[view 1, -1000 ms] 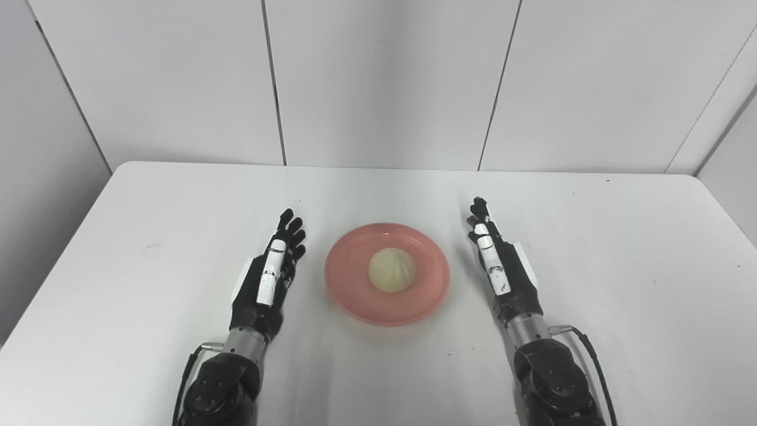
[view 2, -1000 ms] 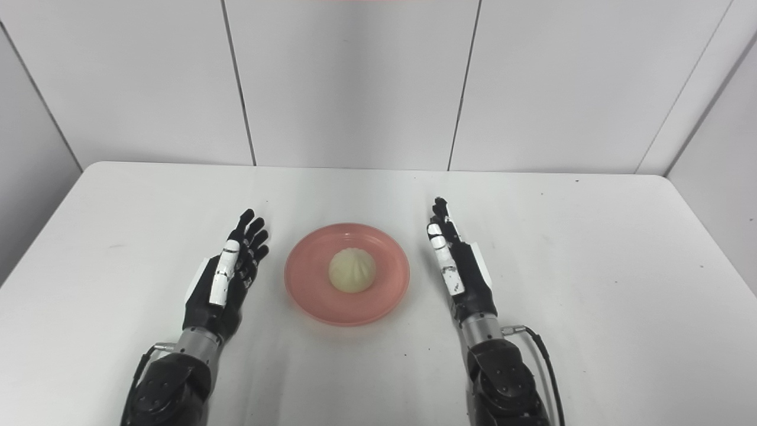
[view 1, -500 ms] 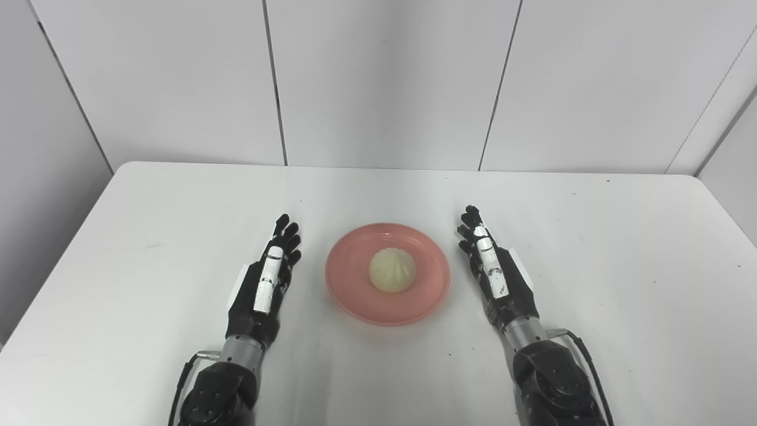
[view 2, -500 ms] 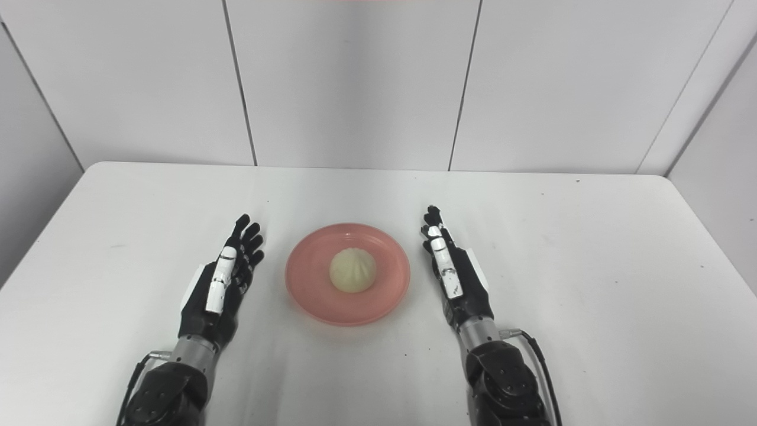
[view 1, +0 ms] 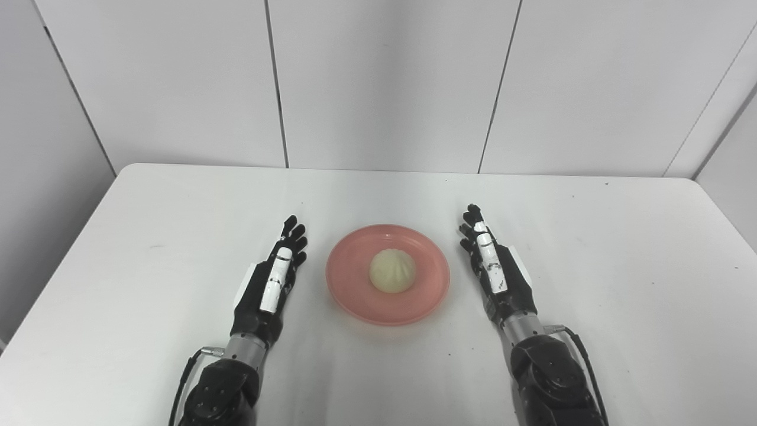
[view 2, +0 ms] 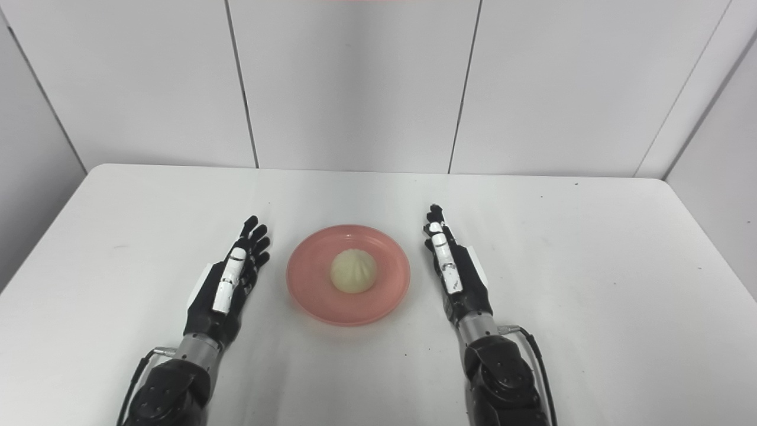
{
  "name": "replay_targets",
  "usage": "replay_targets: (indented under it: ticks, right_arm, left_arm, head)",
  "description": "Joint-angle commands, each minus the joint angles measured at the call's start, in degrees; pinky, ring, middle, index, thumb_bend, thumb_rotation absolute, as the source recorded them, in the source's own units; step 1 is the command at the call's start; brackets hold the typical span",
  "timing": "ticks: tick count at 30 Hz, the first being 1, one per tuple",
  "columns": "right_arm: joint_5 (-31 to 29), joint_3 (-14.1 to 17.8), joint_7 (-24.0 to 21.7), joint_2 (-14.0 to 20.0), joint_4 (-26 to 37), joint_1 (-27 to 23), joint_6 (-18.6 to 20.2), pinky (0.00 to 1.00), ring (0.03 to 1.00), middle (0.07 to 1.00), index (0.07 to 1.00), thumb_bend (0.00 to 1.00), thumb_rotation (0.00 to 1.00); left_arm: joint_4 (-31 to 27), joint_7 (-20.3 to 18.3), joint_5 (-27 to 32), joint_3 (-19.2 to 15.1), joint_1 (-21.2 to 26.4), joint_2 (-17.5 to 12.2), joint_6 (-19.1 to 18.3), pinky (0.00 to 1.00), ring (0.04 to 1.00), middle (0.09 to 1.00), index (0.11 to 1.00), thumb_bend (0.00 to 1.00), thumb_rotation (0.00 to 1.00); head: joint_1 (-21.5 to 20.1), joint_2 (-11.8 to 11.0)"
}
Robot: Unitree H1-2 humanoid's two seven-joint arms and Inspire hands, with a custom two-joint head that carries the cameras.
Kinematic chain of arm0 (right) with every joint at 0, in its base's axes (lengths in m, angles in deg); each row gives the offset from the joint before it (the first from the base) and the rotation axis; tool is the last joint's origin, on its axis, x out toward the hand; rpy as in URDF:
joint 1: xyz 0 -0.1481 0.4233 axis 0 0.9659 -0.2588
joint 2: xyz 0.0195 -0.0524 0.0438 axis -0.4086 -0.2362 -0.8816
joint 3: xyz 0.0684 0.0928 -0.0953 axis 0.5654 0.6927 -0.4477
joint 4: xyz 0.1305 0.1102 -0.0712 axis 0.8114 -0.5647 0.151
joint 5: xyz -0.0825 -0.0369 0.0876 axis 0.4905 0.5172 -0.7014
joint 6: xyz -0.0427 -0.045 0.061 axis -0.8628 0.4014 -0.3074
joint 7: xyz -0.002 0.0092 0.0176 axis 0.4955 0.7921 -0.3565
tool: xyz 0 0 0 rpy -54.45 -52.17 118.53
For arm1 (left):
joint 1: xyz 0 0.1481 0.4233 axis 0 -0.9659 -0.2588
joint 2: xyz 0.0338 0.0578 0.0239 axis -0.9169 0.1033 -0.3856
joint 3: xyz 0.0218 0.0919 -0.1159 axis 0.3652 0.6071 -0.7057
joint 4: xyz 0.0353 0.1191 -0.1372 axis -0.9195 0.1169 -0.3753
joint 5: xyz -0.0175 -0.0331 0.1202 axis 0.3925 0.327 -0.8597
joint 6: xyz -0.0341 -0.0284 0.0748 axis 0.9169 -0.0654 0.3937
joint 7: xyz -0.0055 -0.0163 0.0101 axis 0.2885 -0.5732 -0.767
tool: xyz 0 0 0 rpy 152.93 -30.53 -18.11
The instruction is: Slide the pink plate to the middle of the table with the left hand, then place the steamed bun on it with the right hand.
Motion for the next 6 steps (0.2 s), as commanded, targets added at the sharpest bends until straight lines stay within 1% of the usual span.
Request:
replay_targets:
  ticks: [1, 6]
  right_arm:
    - [0.15, -0.31, 0.09, -0.73, -2.79, 1.85, -1.90, 1.00, 1.000, 1.000, 1.000, 0.18, 1.00]
    - [0.60, -0.34, 0.26, -0.74, -3.66, 1.64, -2.26, 1.00, 1.000, 1.000, 1.000, 0.19, 1.00]
  left_arm:
    - [4.03, 0.53, -0.84, -0.02, -1.97, -0.86, -0.96, 0.98, 0.983, 0.996, 1.000, 0.40, 1.00]
    - [4.02, 0.56, -1.08, 0.21, -1.77, -1.01, -1.51, 0.98, 0.981, 0.995, 1.000, 0.40, 1.00]
  head:
    - [0.06, 0.05]
    - [0.07, 0.16]
